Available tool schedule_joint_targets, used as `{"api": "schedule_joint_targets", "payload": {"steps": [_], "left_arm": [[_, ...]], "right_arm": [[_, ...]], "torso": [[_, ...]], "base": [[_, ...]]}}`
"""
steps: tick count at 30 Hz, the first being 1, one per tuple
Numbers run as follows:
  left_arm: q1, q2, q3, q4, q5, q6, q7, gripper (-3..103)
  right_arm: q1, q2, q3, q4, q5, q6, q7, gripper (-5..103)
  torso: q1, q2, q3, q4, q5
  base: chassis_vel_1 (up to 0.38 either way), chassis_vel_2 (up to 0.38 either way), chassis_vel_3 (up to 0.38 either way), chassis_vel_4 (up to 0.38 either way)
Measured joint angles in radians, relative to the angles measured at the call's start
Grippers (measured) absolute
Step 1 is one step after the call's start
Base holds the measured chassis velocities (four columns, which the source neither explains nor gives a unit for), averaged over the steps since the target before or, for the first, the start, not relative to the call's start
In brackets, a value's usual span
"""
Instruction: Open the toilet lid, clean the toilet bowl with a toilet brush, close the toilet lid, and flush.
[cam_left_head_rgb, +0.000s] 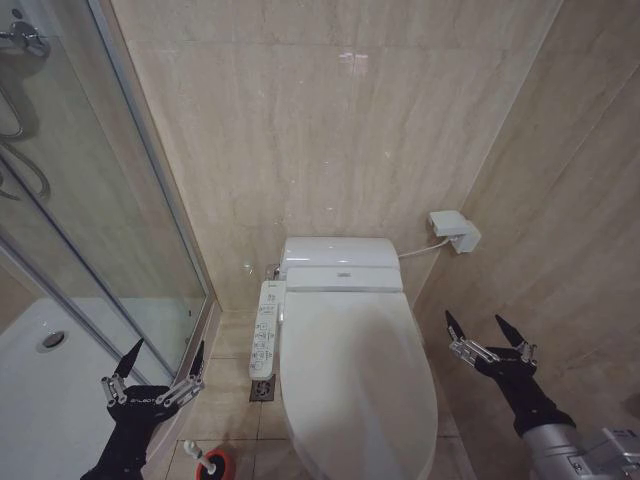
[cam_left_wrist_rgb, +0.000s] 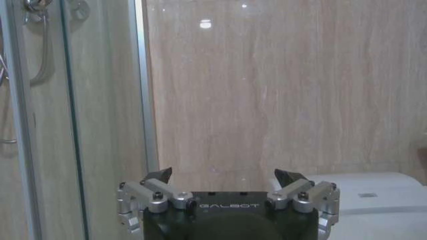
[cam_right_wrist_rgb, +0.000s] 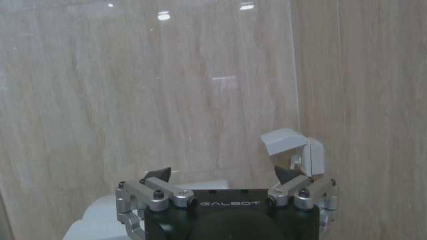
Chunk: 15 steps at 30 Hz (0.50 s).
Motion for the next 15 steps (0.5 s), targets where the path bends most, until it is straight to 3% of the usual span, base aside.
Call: {"api": "schedule_joint_targets", "payload": {"steps": [15], "left_arm": [[0.0, 0.0, 0.0, 0.0, 0.0, 0.0, 0.0, 100]], "right_arm": [[0.0, 0.0, 0.0, -0.001, -0.002, -0.001, 0.0, 100]], "torso": [[0.0, 0.0, 0.0, 0.0, 0.0]], "base": [[0.0, 0.0, 0.0, 0.0]]}}
